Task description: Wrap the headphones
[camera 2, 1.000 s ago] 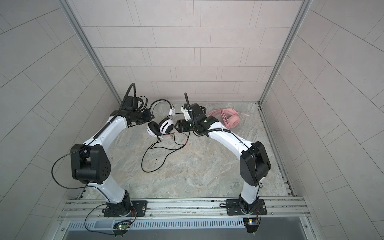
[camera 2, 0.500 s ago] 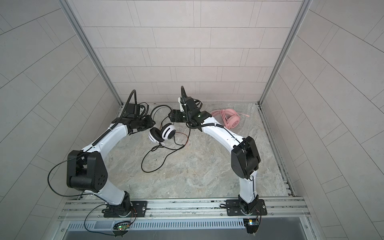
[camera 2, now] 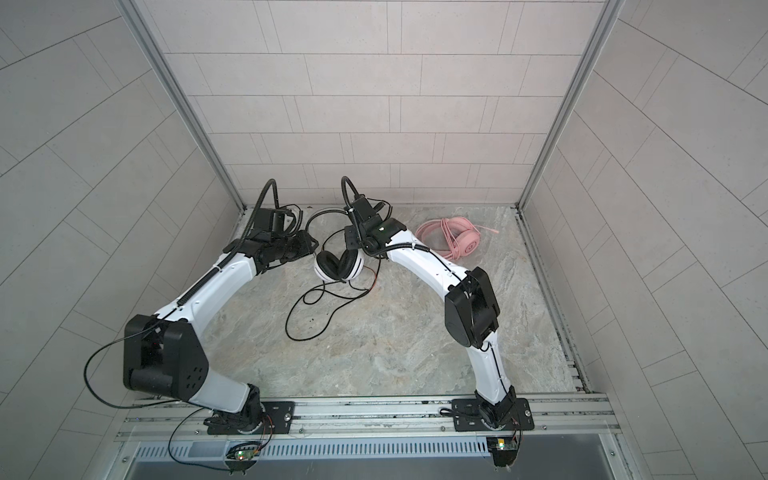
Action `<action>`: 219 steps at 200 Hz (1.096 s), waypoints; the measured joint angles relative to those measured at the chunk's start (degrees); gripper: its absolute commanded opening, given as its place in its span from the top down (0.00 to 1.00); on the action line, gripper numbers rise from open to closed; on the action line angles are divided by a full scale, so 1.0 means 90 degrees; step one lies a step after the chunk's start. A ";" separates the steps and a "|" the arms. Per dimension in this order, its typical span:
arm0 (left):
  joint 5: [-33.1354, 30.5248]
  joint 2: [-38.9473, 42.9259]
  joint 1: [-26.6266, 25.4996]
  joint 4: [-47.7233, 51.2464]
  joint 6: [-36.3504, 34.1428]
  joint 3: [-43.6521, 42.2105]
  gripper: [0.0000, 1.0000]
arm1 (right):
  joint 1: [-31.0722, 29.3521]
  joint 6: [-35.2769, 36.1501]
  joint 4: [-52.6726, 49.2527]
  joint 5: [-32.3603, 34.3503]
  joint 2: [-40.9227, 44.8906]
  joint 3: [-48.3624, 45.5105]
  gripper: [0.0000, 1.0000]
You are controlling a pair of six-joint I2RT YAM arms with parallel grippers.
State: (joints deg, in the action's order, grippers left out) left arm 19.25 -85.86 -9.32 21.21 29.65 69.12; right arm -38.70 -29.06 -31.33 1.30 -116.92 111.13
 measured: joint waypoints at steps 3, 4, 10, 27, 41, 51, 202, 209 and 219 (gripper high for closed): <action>0.0027 0.0029 0.0000 -0.0007 -0.0053 -0.0010 0.44 | 0.0000 0.0044 -0.0024 0.0024 0.0000 0.0019 0.91; 0.0029 0.0044 0.0002 -0.0007 -0.0056 -0.0015 0.43 | 0.0000 0.0051 -0.0029 0.0029 0.0000 0.0024 0.91; 0.0073 0.0109 0.0005 -0.0015 -0.0070 -0.0034 0.36 | -0.0002 0.0104 -0.0080 0.0066 0.0000 0.0063 0.91; 0.0168 0.0296 0.0005 -0.0017 -0.0058 -0.0058 0.21 | -0.0010 0.0287 -0.0282 0.0136 0.0000 0.0175 0.91; 0.0228 0.0425 0.0005 0.0017 -0.0175 -0.0061 0.16 | 0.0015 0.0442 -0.0539 0.0175 0.0000 0.0311 0.92; 0.0279 0.0527 0.0005 0.0053 -0.0296 -0.0061 0.14 | 0.0029 0.0554 -0.0729 0.0197 0.0000 0.0420 0.92; 0.0962 0.0260 -0.0748 0.1246 -0.2844 0.1338 0.28 | 0.0058 0.1897 -0.4068 0.0078 -0.0794 0.2492 0.91; 0.0889 0.0114 -0.0845 0.1379 -0.2973 0.1494 0.30 | 0.0046 0.1921 -0.4129 0.0044 -0.0794 0.2497 0.91; 0.0772 -0.0109 -0.0945 0.1547 -0.3094 0.1705 0.34 | 0.0024 0.1948 -0.4197 0.0000 -0.0794 0.2506 0.91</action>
State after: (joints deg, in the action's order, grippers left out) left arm 26.20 -86.85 -17.82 35.14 1.80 84.47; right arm -38.48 -11.53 -69.10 1.30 -124.07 133.69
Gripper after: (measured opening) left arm 0.699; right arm 0.185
